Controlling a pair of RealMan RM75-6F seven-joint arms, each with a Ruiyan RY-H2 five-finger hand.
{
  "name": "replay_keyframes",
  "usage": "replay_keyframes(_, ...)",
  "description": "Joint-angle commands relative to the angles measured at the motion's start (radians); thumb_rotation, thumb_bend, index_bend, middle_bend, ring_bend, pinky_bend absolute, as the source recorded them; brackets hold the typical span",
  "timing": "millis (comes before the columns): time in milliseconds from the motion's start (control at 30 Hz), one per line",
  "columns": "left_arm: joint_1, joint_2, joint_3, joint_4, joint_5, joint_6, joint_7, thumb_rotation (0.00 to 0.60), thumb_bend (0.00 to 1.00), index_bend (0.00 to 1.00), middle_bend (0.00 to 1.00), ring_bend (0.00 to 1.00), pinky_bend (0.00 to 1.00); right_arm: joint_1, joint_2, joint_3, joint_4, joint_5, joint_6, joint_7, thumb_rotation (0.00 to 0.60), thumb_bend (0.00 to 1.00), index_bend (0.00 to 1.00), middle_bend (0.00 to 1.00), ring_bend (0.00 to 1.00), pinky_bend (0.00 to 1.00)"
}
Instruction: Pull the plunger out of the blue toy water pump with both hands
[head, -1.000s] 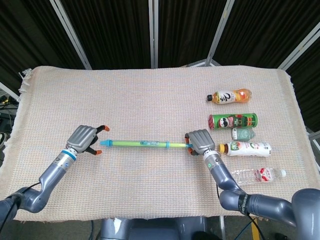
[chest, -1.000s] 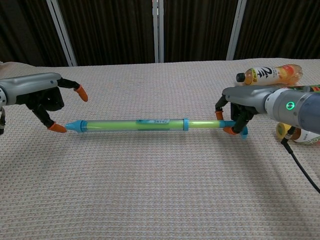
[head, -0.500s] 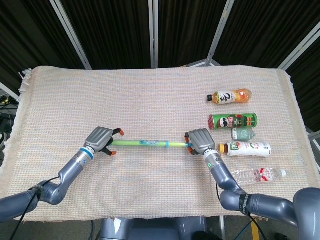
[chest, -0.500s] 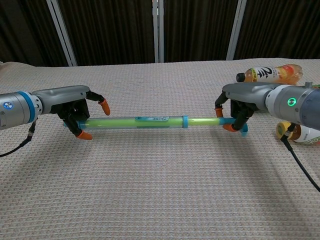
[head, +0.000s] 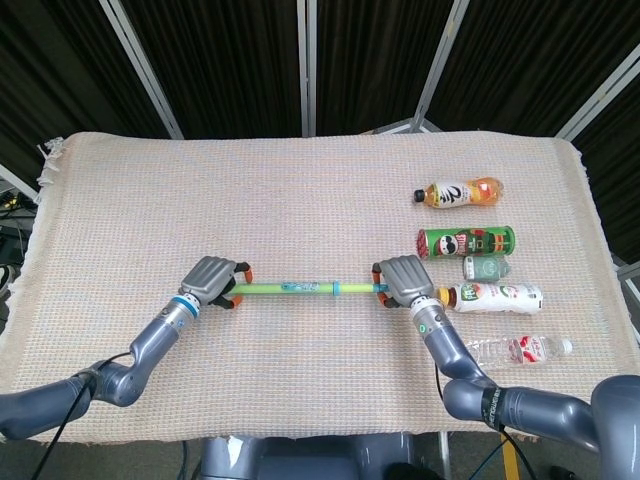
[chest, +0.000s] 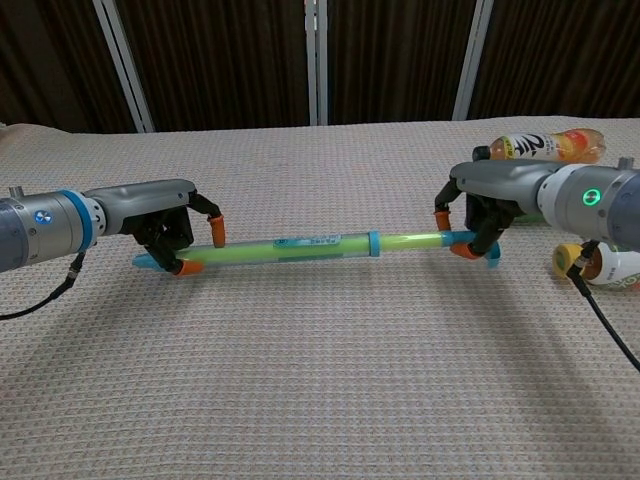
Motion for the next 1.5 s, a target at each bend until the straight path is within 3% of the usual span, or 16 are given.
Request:
replay_keyframes(33, -0.005, 0.001, 0.001, -0.01, -0.015, 0.003, 0.013, 0.6, 0.49, 0.68, 0.94, 0.85, 1.0, 0.0, 0.003, -0.001, -0.002, -0.003, 0.002, 0.002, 0.6, 0.5, 0.68, 1.0, 1.0, 1.0)
replay_keyframes(667, 0.008, 0.067, 0.014, -0.036, -0.066, 0.032, 0.027, 0.6, 0.53, 0.78, 0.94, 0.85, 1.0, -0.05, 0.104, -0.006, -0.045, -0.082, 0.023, 0.096, 0.6, 0.51, 0.68, 1.0, 1.0, 1.0)
replay_keyframes(1500, 0.065, 0.154, 0.06, 0.027, -0.053, 0.034, -0.048, 0.6, 0.54, 0.79, 0.94, 0.85, 1.0, -0.131, 0.248, -0.038, -0.063, -0.215, 0.036, 0.215, 0.6, 0.51, 0.69, 1.0, 1.0, 1.0)
